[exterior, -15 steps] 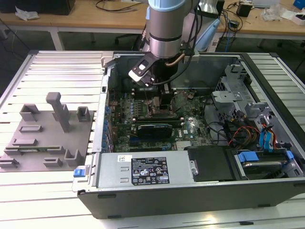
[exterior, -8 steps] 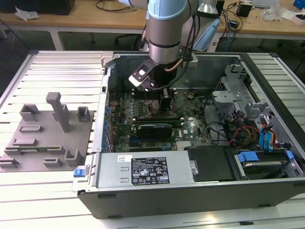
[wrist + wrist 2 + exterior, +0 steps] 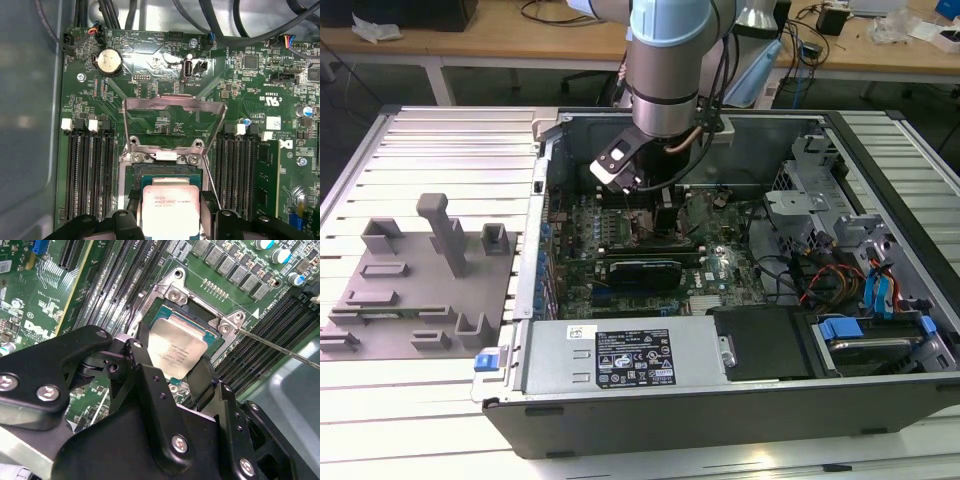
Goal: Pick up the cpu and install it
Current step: 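Place the cpu into insertion slot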
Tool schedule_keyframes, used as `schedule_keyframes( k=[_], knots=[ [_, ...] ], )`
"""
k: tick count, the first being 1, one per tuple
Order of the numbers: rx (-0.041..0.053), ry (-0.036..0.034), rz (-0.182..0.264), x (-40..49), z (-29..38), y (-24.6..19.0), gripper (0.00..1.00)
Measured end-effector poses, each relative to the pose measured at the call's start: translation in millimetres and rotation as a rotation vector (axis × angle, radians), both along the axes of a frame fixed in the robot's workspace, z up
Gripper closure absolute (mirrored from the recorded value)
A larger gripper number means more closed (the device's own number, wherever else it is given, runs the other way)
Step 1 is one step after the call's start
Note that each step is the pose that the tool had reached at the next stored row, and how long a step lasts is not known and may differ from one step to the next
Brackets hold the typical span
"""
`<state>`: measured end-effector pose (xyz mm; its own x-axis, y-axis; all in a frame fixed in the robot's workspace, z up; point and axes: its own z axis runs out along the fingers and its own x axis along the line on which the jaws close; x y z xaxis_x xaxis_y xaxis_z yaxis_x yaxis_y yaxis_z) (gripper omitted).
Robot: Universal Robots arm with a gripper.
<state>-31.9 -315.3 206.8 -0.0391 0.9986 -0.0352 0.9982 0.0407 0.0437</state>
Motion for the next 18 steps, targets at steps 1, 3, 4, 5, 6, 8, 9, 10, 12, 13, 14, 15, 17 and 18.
schedule_keyframes(
  k=[1,3,4,5,6,8,9,10,12,13,14,15,17,18],
  knots=[
    [0.0003,-0.0002,0.0,0.0,-0.9,0.1,0.45],
    [-0.0034,0.0002,-0.007,0.0,-3.2,0.0,0.45],
    [-0.0035,0.0002,-0.013,0.0,-3.5,0.0,0.45],
    [-0.0035,0.0002,-0.016,0.0,-3.7,0.2,0.45],
    [-0.0035,0.0002,-0.017,-0.1,-4.1,0.8,0.45],
    [-0.0036,0.0002,-0.018,0.0,-5.1,2.1,0.45],
    [-0.0036,0.0002,-0.019,0.0,-5.4,2.8,0.45],
    [-0.0036,0.0001,-0.02,0.0,-6.0,3.7,0.45],
    [-0.0046,0.0002,-0.023,0.1,-8.3,4.1,0.45],
    [-0.0047,0.0003,-0.024,0.0,-8.5,4.1,0.45],
    [-0.0049,0.0004,-0.024,0.0,-8.5,4.0,0.45],
    [-0.0046,0.0003,-0.025,0.3,-9.1,4.1,0.45],
    [-0.005,0.0004,-0.03,2.1,-9.6,4.2,0.45],
    [-0.0049,0.0003,-0.031,2.2,-9.8,4.3,0.45]
  ],
)
